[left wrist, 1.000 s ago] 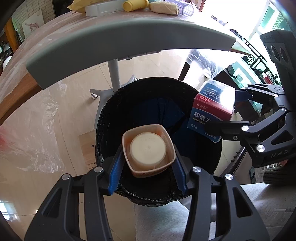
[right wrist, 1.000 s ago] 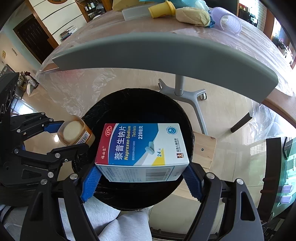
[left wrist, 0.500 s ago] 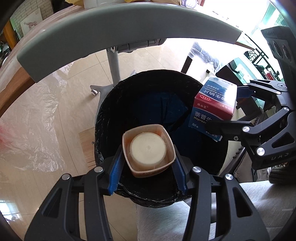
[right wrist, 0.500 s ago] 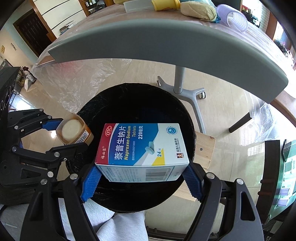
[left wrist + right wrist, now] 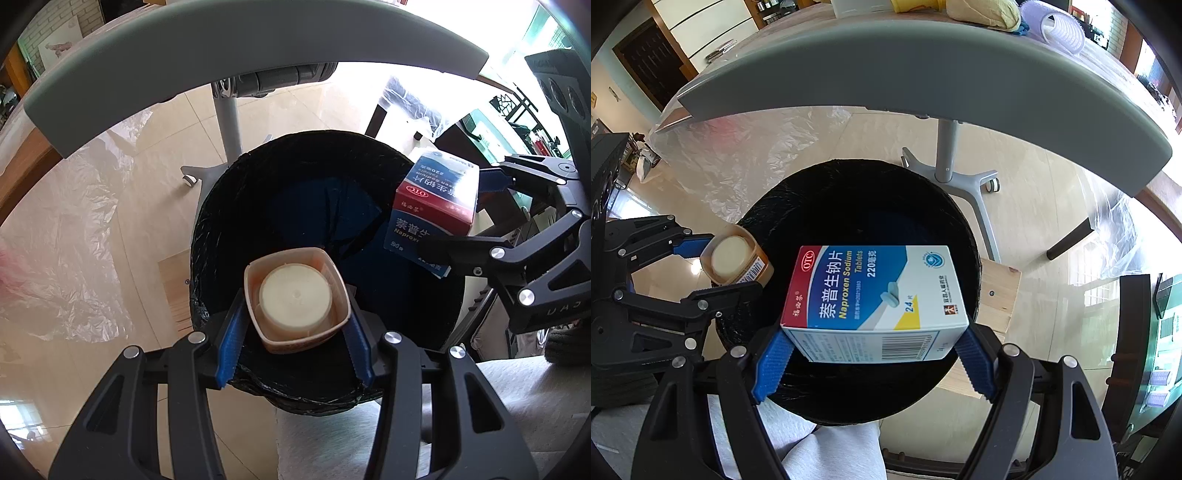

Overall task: Collect trash
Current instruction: 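Lower the held container and box into the bin opening with both tools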

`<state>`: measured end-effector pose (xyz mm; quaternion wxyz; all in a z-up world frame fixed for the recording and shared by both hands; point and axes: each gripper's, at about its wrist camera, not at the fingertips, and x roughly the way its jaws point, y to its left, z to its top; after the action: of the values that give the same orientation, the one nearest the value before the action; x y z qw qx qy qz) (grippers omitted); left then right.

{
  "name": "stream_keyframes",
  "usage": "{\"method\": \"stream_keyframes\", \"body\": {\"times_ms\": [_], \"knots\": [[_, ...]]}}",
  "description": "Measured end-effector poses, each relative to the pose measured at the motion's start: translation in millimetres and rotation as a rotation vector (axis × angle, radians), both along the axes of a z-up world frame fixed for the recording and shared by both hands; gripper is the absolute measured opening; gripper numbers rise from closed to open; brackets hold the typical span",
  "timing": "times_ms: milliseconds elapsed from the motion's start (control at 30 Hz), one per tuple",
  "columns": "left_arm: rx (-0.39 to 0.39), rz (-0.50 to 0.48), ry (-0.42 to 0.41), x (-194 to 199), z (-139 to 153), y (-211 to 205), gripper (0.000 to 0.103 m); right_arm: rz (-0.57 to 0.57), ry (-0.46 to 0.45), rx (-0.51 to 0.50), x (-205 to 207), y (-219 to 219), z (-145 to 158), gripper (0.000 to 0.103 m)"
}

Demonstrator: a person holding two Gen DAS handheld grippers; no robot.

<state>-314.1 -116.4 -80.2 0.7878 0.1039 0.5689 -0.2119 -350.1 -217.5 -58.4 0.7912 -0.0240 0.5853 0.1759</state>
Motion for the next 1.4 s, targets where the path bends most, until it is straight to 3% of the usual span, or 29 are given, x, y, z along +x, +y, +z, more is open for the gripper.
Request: {"method": "stream_keyframes", "body": {"times_ms": [1400], "knots": [[0.029, -0.009, -0.004, 3.8, -3.6, 2.8, 0.050, -0.014, 0.014, -0.005, 4.5, -0.5, -3.0, 0.078]]}}
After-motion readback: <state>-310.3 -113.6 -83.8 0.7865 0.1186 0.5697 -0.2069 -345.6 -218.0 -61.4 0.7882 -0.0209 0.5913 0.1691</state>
